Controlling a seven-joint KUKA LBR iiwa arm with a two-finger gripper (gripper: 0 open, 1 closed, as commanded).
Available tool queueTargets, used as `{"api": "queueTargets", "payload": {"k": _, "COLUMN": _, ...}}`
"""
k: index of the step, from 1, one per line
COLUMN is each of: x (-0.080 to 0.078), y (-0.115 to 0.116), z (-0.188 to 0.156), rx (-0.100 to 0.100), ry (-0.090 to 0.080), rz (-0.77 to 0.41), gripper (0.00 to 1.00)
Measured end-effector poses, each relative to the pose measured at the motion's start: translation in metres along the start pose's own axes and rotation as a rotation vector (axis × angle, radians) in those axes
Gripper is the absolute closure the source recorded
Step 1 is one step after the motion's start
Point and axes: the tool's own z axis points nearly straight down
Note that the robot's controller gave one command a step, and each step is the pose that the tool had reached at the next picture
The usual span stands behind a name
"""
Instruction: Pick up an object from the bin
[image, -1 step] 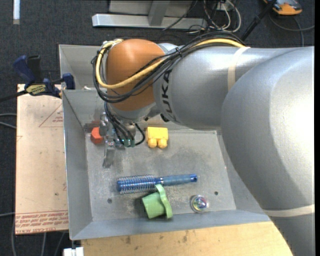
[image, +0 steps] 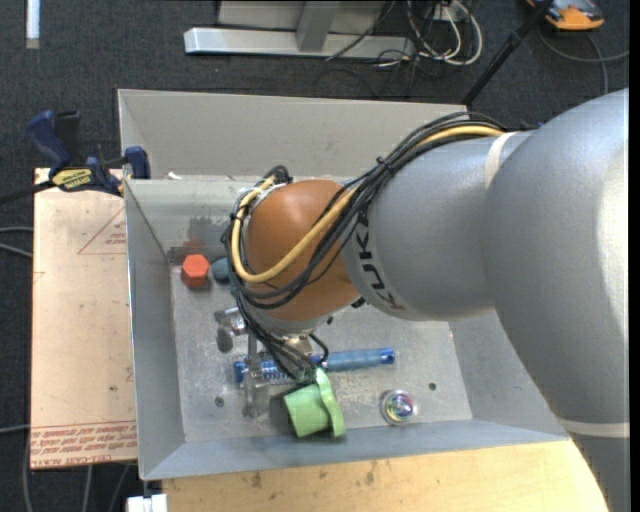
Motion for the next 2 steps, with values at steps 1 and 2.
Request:
{"api": "queueTargets", "payload": {"k": 1, "x": -0.0216, "y": -0.0501, "z": 0.0638, "rx": 0.001, "ry": -0.005, "rz": -0.309, "gripper": 0.0}}
{"api": "queueTargets", "payload": {"k": 2, "x": -0.0218, "y": -0.0481, "z": 0.0626, "rx": -0.001, "ry": -0.006, "rz": -0.31, "gripper": 1.0}}
